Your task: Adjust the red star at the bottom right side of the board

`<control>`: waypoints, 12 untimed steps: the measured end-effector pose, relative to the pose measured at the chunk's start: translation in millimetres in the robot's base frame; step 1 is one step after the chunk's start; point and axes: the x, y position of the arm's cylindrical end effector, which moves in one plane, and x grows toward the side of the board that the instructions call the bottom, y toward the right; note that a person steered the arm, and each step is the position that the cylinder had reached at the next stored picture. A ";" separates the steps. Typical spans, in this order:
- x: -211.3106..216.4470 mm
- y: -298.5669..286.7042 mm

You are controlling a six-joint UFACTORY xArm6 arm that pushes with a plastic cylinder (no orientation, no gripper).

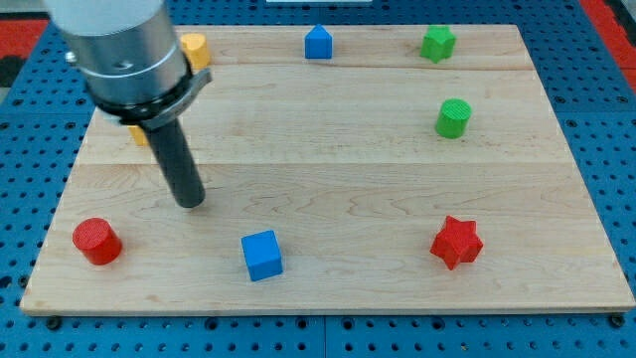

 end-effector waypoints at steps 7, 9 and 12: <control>50.4 226.7; 3.0 142.3; 3.0 202.5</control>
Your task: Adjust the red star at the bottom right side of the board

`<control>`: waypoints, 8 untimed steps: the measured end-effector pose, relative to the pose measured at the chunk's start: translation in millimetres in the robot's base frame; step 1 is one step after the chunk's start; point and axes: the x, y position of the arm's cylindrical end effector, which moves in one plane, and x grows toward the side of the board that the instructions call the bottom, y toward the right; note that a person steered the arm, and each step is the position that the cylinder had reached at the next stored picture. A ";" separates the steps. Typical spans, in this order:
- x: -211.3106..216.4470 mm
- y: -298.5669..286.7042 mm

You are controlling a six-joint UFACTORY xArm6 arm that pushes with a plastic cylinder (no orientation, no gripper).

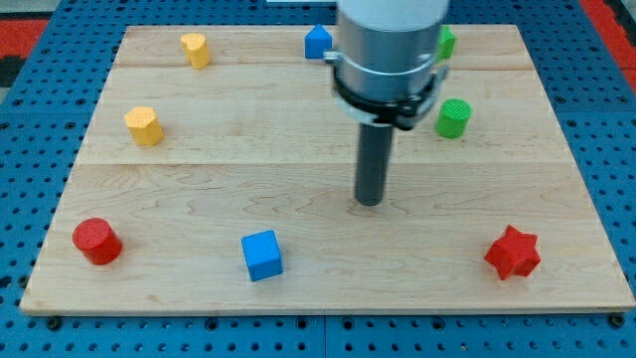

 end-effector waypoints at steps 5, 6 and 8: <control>81.0 172.8; 80.5 124.4; 79.0 194.2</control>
